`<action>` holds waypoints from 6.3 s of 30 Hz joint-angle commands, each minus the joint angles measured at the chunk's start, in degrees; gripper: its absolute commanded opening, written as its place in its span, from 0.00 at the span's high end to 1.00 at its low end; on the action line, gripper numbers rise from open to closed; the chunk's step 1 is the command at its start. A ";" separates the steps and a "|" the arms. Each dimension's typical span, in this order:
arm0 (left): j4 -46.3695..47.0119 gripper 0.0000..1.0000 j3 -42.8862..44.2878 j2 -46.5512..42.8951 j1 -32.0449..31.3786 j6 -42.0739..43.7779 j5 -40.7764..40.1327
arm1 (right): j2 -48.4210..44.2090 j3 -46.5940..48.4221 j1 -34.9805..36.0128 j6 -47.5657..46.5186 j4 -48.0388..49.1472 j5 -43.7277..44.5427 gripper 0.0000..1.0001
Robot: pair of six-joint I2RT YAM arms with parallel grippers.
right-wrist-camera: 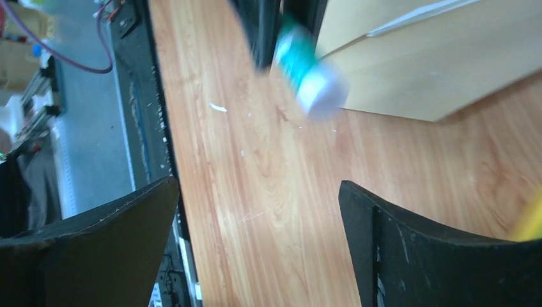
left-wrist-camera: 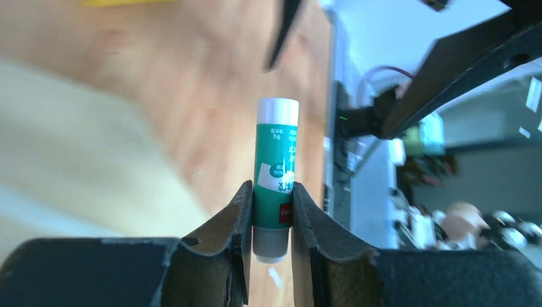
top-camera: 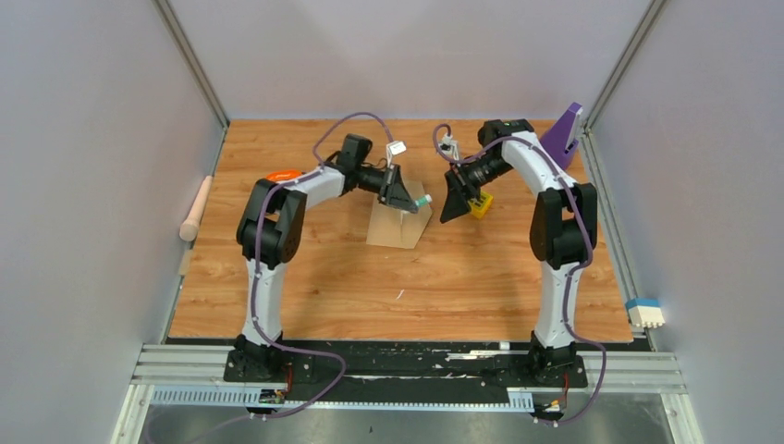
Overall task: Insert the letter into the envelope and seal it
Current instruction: Place the solid glue at the center of the board, then seal the envelope flap on the envelope.
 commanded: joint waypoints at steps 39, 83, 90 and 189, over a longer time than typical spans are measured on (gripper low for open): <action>-25.92 0.32 -3.55 -5.91 17.15 15.41 -71.25 | -15.41 -20.77 -0.13 24.04 35.06 11.45 0.00; -25.91 0.00 4.13 -4.44 5.56 11.70 -62.96 | 4.84 -8.36 3.54 36.83 37.85 5.38 0.03; -25.71 0.00 3.87 -2.77 4.47 11.82 -63.23 | 7.41 -6.83 3.67 37.44 37.39 3.64 0.18; 7.80 0.14 -22.55 -2.81 12.51 -6.99 -24.73 | -6.69 -25.44 0.08 39.54 44.92 1.03 0.29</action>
